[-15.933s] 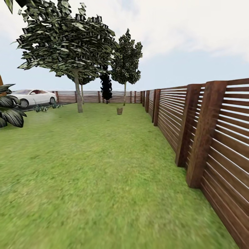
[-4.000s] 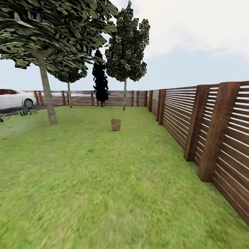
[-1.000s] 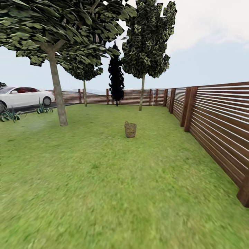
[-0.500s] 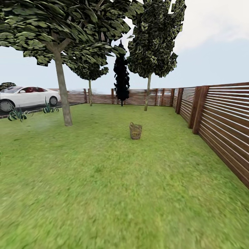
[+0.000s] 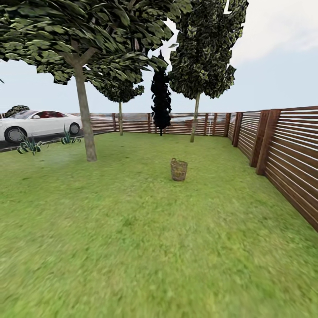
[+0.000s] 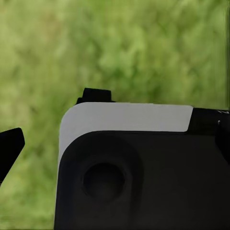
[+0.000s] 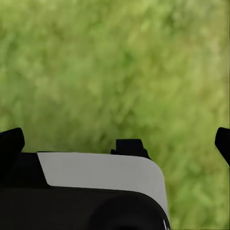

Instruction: Take the three Easter eggs out of the wicker basket on the lawn in the garden, then place them on the lawn next to a single tree (choose any tree) so that all three eggs are next to the same tree and none are left in the basket.

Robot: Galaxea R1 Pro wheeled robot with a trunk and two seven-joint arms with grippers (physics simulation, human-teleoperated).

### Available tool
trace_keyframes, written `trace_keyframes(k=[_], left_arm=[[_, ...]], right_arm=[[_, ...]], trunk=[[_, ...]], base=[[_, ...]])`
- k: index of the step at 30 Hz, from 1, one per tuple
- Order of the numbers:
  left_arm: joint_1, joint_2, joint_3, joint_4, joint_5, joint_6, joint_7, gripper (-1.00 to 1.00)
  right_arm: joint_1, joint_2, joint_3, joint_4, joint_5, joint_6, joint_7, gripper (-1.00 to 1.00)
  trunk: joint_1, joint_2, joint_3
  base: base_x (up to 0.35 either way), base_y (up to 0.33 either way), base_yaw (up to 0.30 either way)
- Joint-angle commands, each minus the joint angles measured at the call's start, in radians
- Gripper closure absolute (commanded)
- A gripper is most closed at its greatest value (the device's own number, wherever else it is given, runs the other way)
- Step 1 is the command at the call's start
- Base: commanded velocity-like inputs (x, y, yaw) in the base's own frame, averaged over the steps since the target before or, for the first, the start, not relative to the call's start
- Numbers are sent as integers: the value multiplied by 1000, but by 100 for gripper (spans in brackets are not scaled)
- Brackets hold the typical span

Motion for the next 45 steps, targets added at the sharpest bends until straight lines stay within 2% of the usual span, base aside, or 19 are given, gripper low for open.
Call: trace_keyframes(k=[1, 45], left_arm=[[0, 0, 2, -1, 10, 2, -5, -100], [0, 0, 3, -1, 10, 2, -5, -100]], right_arm=[[-1, 0, 0, 1, 0, -3, 0, -100], [-1, 0, 0, 1, 0, -3, 0, -100]], trunk=[[1, 0, -1], [1, 0, -1]], base=[[318, -110, 69], [274, -188, 6]])
